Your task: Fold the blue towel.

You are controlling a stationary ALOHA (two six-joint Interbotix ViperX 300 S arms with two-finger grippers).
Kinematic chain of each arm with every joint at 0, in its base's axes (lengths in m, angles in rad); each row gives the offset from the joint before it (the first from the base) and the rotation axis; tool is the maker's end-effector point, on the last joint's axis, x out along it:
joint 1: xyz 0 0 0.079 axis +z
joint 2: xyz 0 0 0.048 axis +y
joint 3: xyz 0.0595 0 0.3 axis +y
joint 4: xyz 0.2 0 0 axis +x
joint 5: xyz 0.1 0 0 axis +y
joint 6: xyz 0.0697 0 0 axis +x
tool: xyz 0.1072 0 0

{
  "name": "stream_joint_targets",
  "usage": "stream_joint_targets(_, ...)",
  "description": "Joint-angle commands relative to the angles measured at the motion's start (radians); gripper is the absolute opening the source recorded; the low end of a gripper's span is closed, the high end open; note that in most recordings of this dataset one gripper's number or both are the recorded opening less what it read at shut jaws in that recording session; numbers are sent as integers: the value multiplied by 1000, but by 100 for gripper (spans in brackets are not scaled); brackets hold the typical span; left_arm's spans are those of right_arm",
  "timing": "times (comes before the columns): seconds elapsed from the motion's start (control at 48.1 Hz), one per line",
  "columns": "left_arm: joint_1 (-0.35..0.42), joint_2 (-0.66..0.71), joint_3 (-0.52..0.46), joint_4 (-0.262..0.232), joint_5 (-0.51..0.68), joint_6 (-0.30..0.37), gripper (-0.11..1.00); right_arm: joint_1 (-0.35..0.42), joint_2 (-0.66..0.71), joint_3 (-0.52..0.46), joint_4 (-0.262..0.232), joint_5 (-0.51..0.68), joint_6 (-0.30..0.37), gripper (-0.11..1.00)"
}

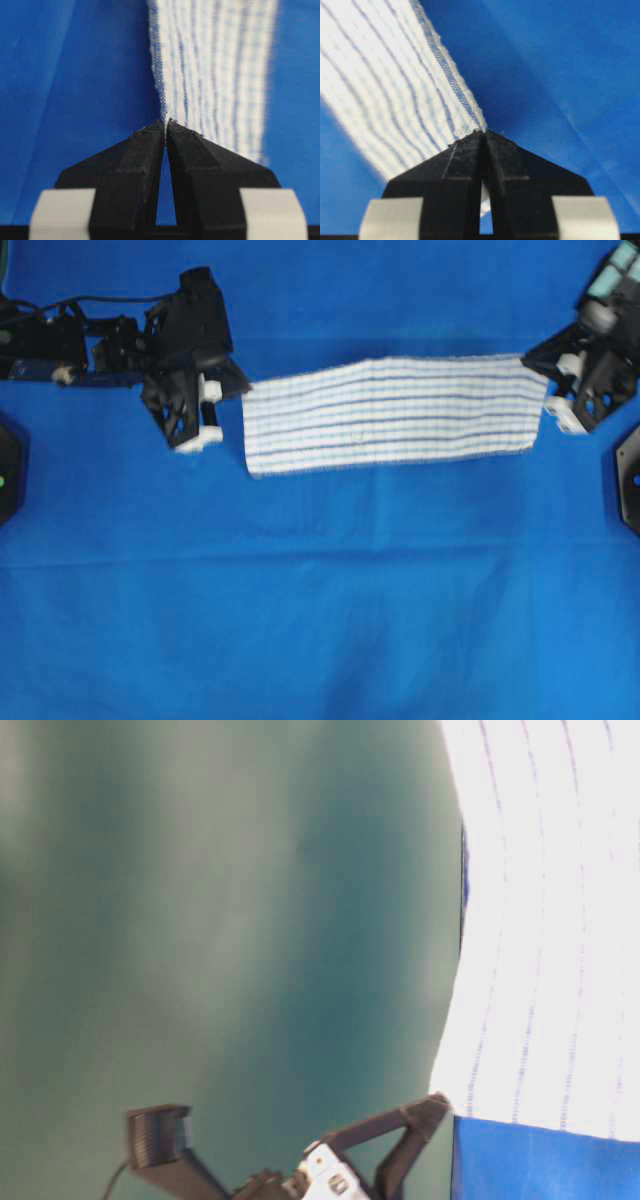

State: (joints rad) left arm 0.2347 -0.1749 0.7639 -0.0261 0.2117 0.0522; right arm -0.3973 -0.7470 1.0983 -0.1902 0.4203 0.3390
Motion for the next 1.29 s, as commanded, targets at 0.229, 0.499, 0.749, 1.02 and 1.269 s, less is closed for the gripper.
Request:
stream_joint_targets(0.229, -63, -20, -23, -2, -2, -9, 1, 49, -69, -20, 21, 17, 2, 1)
stream_joint_targets(0.499, -178, -18, -37, -2, -31, -98, 1, 31, 6, -52, 9, -46, 0, 1)
stream_joint_targets(0.749, -316, 2, -87, -2, -156, -140, 1, -60, 87, -123, -25, -100, -3, 1)
stream_joint_targets(1.02, -376, 114, -259, -2, -219, -132, 1, -149, 229, -210, -25, -222, -21, 1)
stream_joint_targets(1.269, -397, 253, -445, 0, -218, -121, 1, -173, 374, -339, -25, -242, -55, 1)
